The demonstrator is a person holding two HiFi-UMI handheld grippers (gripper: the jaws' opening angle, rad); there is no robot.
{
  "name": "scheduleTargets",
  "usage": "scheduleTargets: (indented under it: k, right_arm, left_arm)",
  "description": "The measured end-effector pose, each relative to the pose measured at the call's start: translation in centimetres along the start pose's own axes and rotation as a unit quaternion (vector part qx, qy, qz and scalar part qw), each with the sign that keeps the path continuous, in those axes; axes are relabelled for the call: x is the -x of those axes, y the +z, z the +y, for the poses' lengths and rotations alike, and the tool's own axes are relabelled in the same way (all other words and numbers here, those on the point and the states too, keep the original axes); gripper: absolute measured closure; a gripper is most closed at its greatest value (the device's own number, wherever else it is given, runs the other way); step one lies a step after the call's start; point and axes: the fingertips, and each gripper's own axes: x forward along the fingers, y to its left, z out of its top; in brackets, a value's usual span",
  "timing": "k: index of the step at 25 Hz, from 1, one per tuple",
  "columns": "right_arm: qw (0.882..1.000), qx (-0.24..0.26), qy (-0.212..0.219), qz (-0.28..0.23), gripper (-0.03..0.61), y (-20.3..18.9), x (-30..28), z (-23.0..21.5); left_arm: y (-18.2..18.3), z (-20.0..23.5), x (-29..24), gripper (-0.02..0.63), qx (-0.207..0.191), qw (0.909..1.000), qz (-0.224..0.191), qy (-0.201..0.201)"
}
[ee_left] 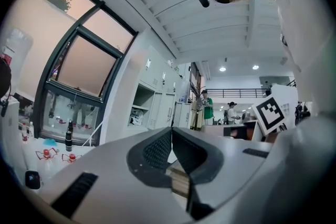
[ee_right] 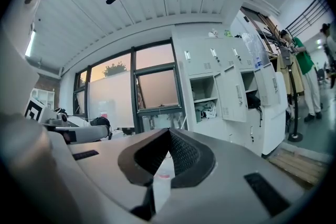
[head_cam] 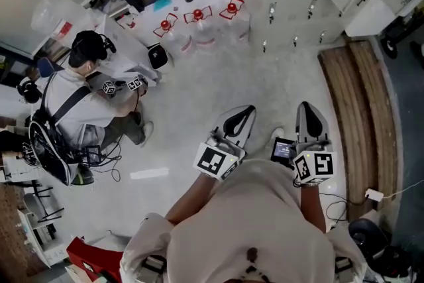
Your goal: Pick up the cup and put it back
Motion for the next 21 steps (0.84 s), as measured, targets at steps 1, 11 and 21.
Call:
scheduleTargets:
  k: [1,11,21]
  right_arm:
    - [1.0,0.0,0.001,-0.001,0.554,-0.2,0.4,1.5]
    - [0.999,0.012,-0.034,0.005,0.554,-1.8,7.5,7.3]
    - [0.999,0.009,-0.044,0.004,0.554,-1.3,14.5,5.6]
  left_arm:
    - [0.1,0.3,1.3,0.604,0.002,1.0,0.0,-0.001]
    - [-1.0,-3.5,6.9,0.604,0.012,0.9978,0.007,-0.065]
    - [-1.2,-9.8,7.3,0.604,0.011,0.997,0.008,-0.077]
